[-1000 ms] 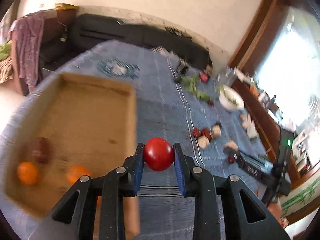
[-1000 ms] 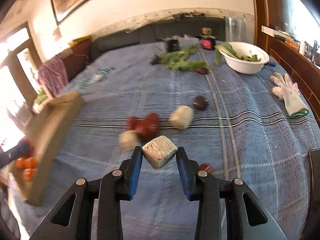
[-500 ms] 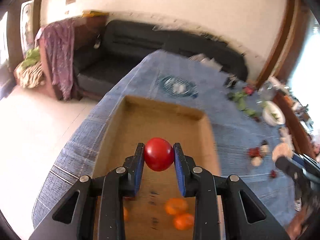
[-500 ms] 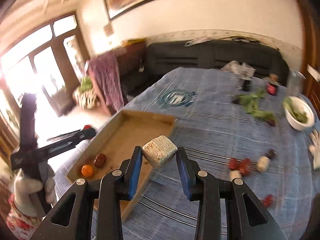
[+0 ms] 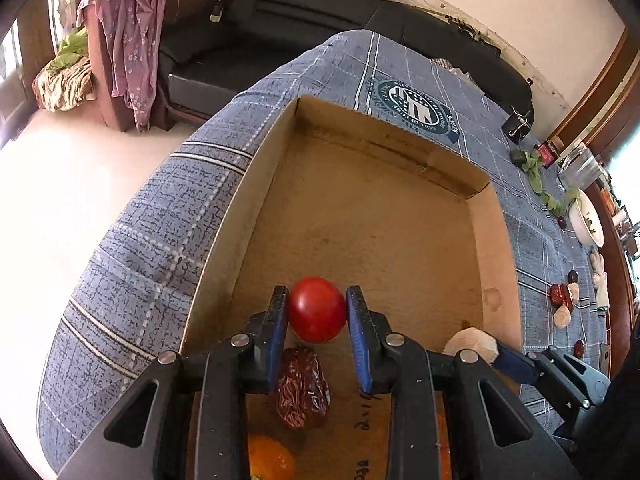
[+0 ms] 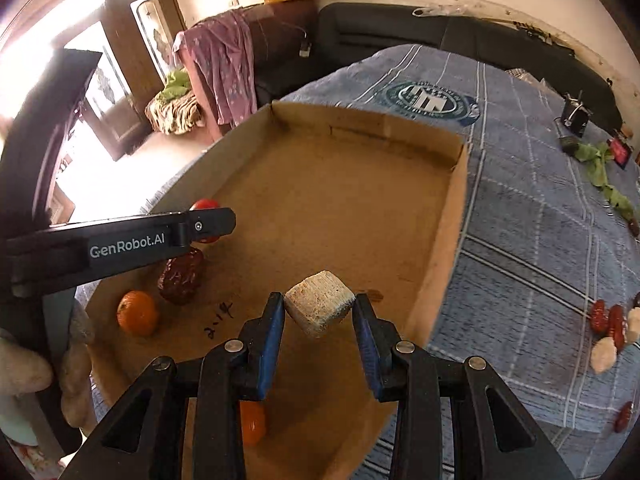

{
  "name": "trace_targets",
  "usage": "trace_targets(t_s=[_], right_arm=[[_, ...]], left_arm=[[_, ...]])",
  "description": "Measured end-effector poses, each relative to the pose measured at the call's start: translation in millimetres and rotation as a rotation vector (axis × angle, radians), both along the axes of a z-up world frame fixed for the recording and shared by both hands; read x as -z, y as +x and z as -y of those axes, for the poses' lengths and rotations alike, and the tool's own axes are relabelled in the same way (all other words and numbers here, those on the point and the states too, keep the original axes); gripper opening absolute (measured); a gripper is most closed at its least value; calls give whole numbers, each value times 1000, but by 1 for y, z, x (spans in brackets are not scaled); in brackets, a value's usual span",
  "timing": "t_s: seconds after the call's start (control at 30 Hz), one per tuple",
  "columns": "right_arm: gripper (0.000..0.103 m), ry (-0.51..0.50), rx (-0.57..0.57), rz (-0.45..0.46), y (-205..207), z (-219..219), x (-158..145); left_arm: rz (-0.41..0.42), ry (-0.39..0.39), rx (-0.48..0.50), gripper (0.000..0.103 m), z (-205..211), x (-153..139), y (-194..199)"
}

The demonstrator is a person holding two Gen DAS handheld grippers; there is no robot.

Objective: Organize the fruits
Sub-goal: 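Carry the tomato and white cube over the box and open both grippers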

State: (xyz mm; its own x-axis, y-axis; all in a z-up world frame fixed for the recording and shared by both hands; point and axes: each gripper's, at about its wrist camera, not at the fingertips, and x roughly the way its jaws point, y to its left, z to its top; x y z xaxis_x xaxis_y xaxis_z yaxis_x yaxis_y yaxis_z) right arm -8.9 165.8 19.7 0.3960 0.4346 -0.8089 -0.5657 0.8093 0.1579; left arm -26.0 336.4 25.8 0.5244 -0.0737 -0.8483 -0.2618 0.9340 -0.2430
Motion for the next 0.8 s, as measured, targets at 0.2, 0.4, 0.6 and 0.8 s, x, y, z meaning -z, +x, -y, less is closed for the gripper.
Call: trace_targets(t_s=[0.2, 0.4, 0.6, 0.8], right_arm=[[40, -6, -5, 21, 0, -7, 1], [58, 58, 14, 74, -10, 6, -21], [65, 149, 91, 92, -29, 51, -46], [67, 209, 216, 115, -58, 112, -50]], left_arm=[[30, -1, -9, 30, -3, -8, -6], [155, 55, -44, 51, 7, -49, -37], [280, 183, -102, 84, 47, -94, -93], [384, 224, -86, 89, 105, -108, -137]])
